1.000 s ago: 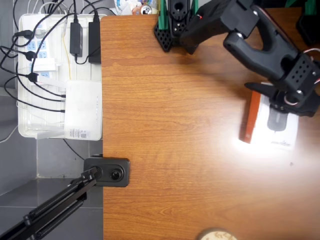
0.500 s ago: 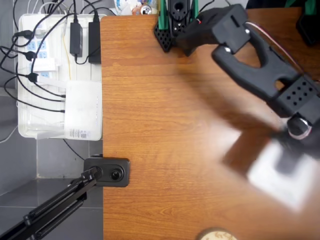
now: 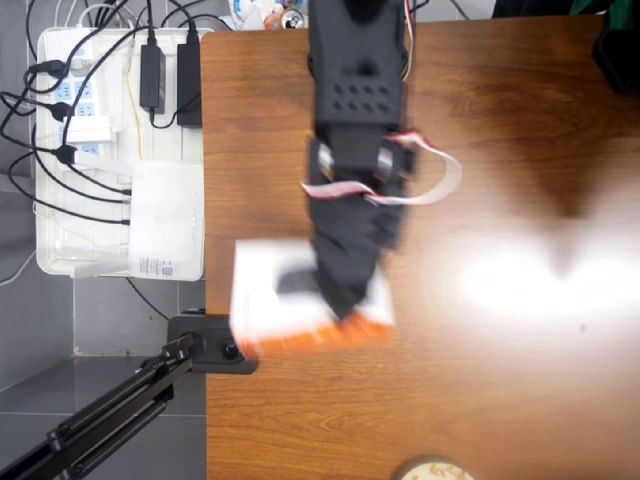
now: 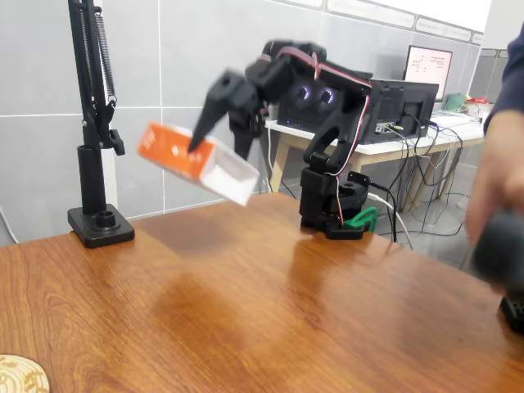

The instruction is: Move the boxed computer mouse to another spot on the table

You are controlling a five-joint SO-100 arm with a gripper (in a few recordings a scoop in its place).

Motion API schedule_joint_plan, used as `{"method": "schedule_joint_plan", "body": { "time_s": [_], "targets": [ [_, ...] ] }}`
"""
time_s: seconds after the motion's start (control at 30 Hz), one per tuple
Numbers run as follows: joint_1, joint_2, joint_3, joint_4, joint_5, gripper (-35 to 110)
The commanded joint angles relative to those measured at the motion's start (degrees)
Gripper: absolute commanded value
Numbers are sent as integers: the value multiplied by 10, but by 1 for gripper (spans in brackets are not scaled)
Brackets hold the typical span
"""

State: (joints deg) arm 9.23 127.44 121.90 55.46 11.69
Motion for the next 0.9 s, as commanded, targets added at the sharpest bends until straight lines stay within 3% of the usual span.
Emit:
{"method": "schedule_joint_plan", "body": {
  "time_s": [0.0, 0.17, 0.4, 0.5, 0.6, 0.63, 0.7, 0.87],
  "targets": [
    [13, -10, 82, -40, -15, 0],
    [5, -141, 87, -123, -25, 0],
    [-5, -250, 16, -124, -19, 1],
    [-13, -279, -9, -117, -24, 26],
    [-42, -330, -54, -149, -31, 96],
    [-52, -350, -77, -131, -34, 106],
    [-62, -361, -103, -86, -36, 107],
    [-52, -292, -82, -92, -41, 107]
  ]
}}
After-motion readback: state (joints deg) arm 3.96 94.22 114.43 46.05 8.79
